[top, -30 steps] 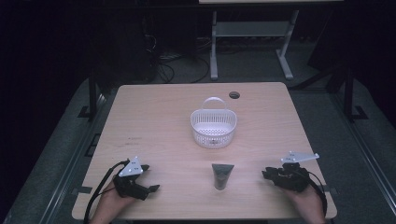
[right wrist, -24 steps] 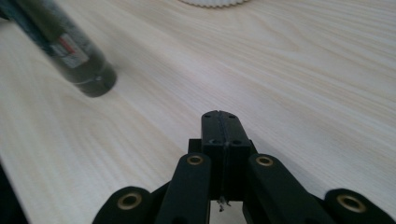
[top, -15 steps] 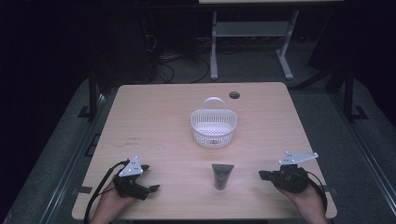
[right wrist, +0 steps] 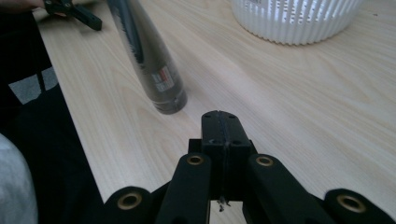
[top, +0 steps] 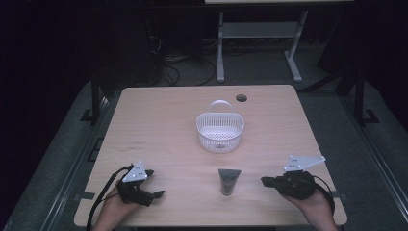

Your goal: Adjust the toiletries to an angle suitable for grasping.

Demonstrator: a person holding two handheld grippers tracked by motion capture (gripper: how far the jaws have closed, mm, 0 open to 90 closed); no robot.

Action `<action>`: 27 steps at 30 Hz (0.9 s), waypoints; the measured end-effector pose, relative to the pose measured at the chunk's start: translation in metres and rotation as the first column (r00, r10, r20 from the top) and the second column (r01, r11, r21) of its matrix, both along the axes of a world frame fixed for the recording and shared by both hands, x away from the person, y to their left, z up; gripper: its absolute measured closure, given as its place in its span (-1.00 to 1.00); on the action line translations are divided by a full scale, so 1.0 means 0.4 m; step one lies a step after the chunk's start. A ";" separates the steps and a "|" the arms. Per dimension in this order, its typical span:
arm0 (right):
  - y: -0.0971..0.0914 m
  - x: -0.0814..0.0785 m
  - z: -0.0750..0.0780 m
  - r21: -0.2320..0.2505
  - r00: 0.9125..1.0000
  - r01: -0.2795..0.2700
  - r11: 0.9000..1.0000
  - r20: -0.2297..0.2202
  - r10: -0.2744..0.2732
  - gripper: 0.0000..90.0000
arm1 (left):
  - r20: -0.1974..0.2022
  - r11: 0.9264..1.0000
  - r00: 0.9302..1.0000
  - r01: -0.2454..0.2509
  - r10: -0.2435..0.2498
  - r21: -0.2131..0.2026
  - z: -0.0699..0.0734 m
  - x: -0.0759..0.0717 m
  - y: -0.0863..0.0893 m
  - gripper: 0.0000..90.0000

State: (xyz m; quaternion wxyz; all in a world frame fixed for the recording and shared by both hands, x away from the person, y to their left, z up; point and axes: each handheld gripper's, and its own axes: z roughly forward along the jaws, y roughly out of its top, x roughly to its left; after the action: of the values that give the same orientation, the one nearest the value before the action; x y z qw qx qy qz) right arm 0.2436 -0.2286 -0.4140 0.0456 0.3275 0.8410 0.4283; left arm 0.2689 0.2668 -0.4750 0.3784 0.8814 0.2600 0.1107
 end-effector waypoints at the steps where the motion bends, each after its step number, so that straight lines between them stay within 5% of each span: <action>1: 0.002 -0.001 0.004 0.002 1.000 -0.004 1.000 0.003 0.004 0.99 | 0.000 1.000 1.000 0.000 0.000 0.000 0.000 0.000 0.000 -0.71; 27: 0.082 -0.001 0.078 0.073 0.993 -0.113 0.991 0.037 0.111 0.99 | 0.002 1.000 1.000 -0.001 0.001 -0.002 0.000 0.000 0.000 -0.71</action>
State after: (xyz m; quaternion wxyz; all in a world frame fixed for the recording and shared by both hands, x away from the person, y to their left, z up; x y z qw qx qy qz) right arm 0.2431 -0.1957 -0.3828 0.0230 0.2740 0.8405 0.4669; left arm 0.2690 0.2667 -0.4752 0.3796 0.8808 0.2602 0.1113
